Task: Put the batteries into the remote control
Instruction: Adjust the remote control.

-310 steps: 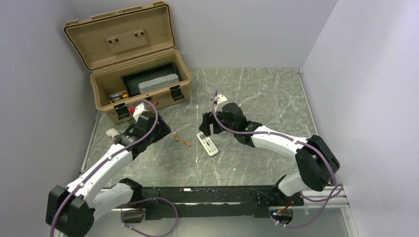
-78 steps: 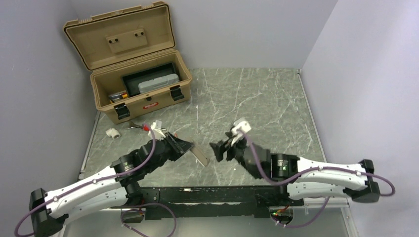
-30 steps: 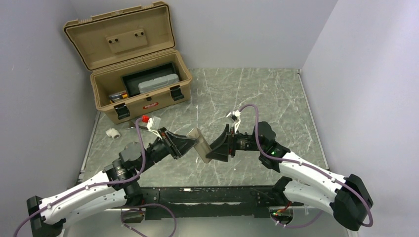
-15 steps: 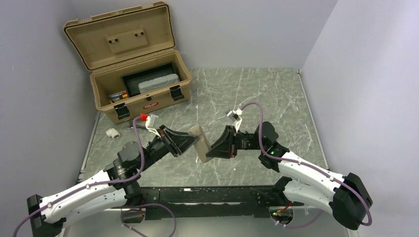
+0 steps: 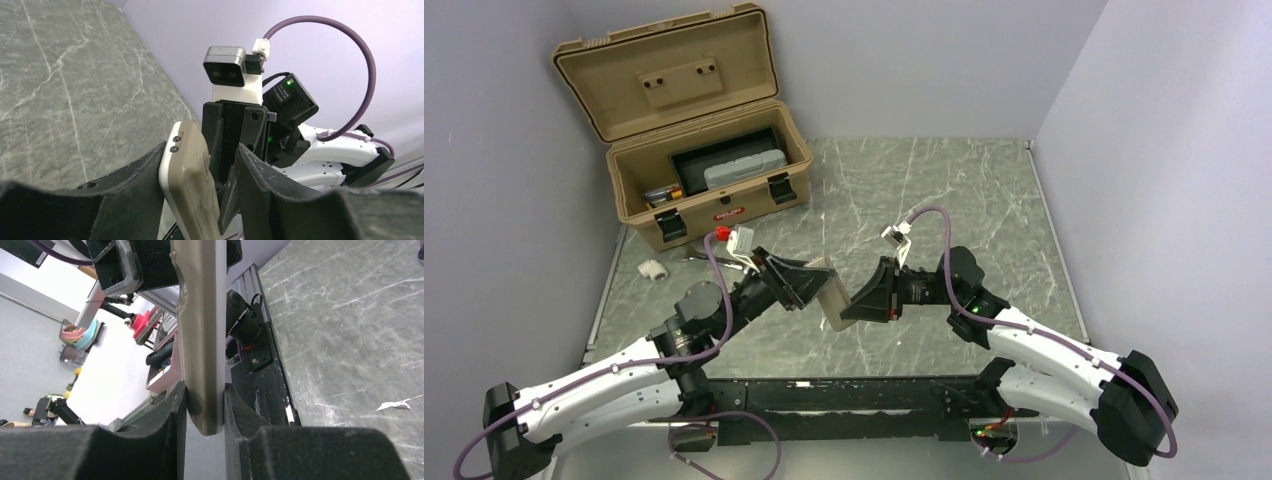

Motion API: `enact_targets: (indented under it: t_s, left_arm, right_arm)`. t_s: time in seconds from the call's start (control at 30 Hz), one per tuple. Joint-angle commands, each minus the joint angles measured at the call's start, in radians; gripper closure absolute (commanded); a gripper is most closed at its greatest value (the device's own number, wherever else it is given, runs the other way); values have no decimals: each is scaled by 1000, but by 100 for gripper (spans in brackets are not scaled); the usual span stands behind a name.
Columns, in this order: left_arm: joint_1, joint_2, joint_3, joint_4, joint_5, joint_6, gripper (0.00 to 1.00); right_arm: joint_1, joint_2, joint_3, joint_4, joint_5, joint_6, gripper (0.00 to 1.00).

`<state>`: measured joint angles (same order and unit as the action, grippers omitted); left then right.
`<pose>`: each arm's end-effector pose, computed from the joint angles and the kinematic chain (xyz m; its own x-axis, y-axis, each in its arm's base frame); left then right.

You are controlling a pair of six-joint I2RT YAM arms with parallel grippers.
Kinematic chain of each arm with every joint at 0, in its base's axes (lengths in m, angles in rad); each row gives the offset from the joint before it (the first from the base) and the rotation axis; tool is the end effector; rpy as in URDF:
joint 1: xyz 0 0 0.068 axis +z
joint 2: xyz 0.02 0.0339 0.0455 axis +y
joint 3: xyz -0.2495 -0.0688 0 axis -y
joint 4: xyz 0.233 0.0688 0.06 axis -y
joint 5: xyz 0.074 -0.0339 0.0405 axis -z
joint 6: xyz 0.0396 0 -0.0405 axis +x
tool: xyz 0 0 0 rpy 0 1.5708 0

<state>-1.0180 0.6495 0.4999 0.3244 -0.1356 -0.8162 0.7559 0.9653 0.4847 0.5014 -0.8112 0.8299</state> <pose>0.0949 -0.1437 0.3087 -0.5009 -0.5630 -0.6574 0.5963 0.3261 -0.7336 0.1357 0.1674 0.2662 -0.7276 0.0124 -0.6859 -0.6860 -0.0080 0.7275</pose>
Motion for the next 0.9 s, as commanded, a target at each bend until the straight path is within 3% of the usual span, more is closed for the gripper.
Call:
enact_targets:
  t_s: [0.0, 0.23, 0.47, 0.63, 0.87]
  left_arm:
    - [-2, 6, 15, 80, 10, -2, 49]
    - [-3, 19, 1, 110, 31, -19, 64]
    - [-3, 55, -1, 125, 86, -33, 57]
    - [-3, 64, -15, 132, 105, -43, 58]
    - [-2, 38, -26, 123, 87, -46, 76]
  right_arm:
    - [-2, -32, 37, 19, 0, -10, 100]
    - [-2, -28, 35, 24, -10, -4, 100]
    - [-1, -35, 45, 10, -5, -9, 100]
    - [-2, -36, 54, 5, -7, -11, 100]
    - [-2, -30, 52, 6, -6, -12, 100]
